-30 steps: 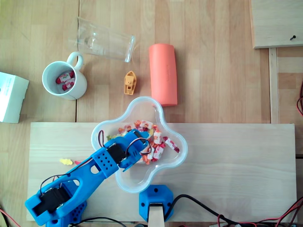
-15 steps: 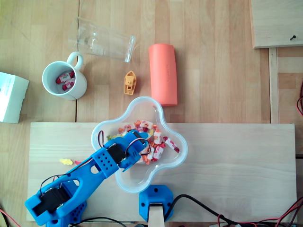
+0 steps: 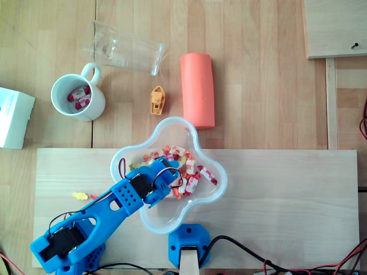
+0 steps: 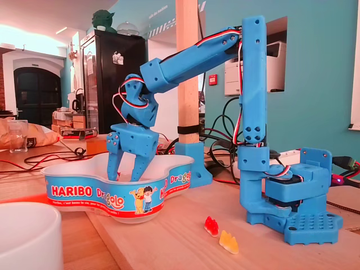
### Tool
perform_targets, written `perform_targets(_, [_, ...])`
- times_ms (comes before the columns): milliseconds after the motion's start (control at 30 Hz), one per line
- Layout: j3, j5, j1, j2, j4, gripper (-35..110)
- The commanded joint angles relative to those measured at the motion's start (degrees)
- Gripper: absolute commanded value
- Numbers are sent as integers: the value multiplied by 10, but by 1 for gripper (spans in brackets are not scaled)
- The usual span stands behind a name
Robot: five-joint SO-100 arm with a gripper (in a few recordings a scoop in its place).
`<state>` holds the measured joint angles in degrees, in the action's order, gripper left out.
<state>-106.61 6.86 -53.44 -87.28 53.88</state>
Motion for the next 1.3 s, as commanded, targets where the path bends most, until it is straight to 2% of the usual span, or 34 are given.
perform_targets(0, [2, 4, -13, -11, 7, 8])
perform_targets(200, [2, 4, -13, -11, 4, -2])
perform_targets(633, [33, 4, -13, -32, 7, -2])
perform_targets(1000, [127, 4, -11, -147, 8, -2])
perform_targets(1267, [135, 4, 84, -227, 8, -2])
